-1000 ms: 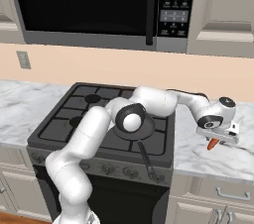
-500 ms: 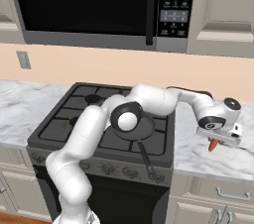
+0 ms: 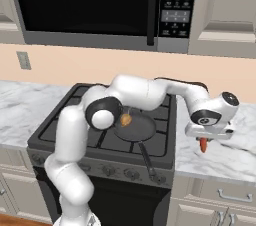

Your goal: Put the onion and carrot in the pan. Then turn on the front right burner and set the heat to medium.

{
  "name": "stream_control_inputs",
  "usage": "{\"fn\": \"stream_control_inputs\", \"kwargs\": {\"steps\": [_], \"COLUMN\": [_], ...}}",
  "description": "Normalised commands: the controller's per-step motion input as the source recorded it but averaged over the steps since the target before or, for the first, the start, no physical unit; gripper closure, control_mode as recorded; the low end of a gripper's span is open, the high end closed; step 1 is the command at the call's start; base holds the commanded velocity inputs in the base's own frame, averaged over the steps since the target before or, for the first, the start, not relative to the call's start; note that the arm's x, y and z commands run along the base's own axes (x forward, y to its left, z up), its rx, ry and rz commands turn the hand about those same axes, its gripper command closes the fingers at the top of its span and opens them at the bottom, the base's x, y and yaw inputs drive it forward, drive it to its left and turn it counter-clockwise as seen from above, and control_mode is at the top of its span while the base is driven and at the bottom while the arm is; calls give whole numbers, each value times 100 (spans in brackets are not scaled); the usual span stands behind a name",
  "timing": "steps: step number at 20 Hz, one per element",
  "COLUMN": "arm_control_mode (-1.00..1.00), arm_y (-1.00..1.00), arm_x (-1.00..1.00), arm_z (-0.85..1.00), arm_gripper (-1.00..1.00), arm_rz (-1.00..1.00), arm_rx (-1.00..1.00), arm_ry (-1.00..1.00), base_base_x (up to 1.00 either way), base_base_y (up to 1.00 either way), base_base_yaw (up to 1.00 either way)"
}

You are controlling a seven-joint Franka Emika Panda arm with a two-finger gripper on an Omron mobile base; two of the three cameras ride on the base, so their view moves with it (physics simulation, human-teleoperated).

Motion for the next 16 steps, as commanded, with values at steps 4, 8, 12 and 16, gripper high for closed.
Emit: {"fn": "stream_control_inputs", "kwargs": {"steps": [4, 8, 12, 16], "arm_control_mode": [-100, -100, -100, -100], "arm_y": [100, 100, 100, 100], "arm_x": [-39, -19, 0, 18], "arm_z": [34, 28, 25, 1], "arm_gripper": [100, 100, 100, 100], "arm_rz": [43, 38, 31, 12], "arm_rx": [0, -3, -7, -10], "arm_ry": [1, 1, 0, 0], "base_base_x": [0, 0, 0, 0], "base_base_y": [0, 0, 0, 0], "base_base_yaw": [0, 0, 0, 0]}}
